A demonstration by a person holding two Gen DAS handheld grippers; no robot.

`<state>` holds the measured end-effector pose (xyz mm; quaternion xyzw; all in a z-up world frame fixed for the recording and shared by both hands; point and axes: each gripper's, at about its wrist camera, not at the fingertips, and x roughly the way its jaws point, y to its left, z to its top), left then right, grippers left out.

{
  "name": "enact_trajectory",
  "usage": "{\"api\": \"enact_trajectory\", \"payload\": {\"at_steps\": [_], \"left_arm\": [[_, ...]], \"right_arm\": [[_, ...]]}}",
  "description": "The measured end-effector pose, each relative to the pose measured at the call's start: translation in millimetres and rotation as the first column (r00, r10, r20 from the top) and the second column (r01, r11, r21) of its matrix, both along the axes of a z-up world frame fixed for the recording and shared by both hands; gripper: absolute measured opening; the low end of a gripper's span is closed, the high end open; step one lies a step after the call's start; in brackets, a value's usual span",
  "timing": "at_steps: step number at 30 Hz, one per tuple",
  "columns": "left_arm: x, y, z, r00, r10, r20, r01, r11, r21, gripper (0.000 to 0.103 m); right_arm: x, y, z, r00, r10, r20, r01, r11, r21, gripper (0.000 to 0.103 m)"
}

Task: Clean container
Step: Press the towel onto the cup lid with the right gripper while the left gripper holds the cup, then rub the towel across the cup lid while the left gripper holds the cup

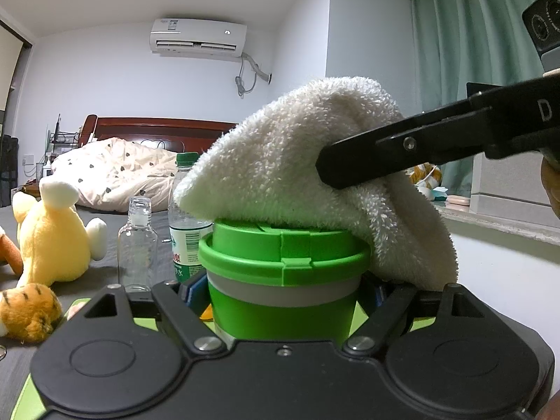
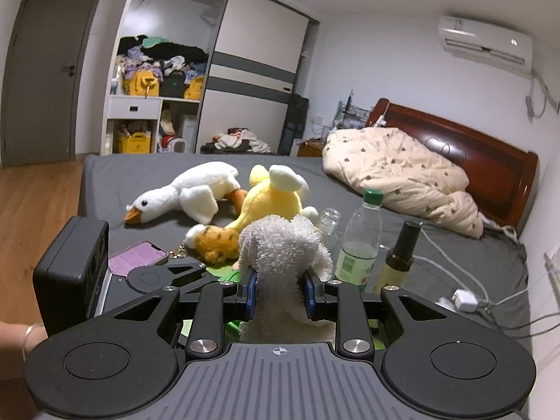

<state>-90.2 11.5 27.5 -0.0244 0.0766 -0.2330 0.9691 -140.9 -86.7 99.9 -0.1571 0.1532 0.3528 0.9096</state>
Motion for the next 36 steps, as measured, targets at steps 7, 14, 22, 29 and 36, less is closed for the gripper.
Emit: {"api": "enact_trajectory", "payload": {"at_steps": [7,14,22,29,36], "left_arm": [[-0.1,-1.4,-0.4,1.000,0.000,0.000,0.000,1.000,0.002,0.080],[-0.1,-1.8,-0.5,1.000,0.000,0.001,0.000,1.000,0.005,0.080],[-1.1,-2.9,-1.3,1.000,0.007,0.008,-0.007,1.000,0.023,0.080],[-1.4,-2.7,-0.4,1.000,0.006,0.005,-0.006,1.000,0.019,0.080],[-1.7,-4.4,0.7,1.000,0.006,0.005,-0.006,1.000,0.020,0.080]], "right_arm": [[4.5,-6.9,1.3,0.999,-0.014,-0.035,0.016,0.998,0.056,0.051],[0.5,-10.6,12.8,1.000,-0.026,0.006,0.025,0.996,0.091,0.072],[9.5,-3.5,13.7,1.000,-0.020,-0.008,0.020,0.998,0.057,0.072],[13.2,0.1,12.6,1.000,-0.009,-0.017,0.010,0.999,0.037,0.054],[6.1,1.4,9.1,1.000,0.017,-0.020,-0.017,1.000,0.025,0.031]]}}
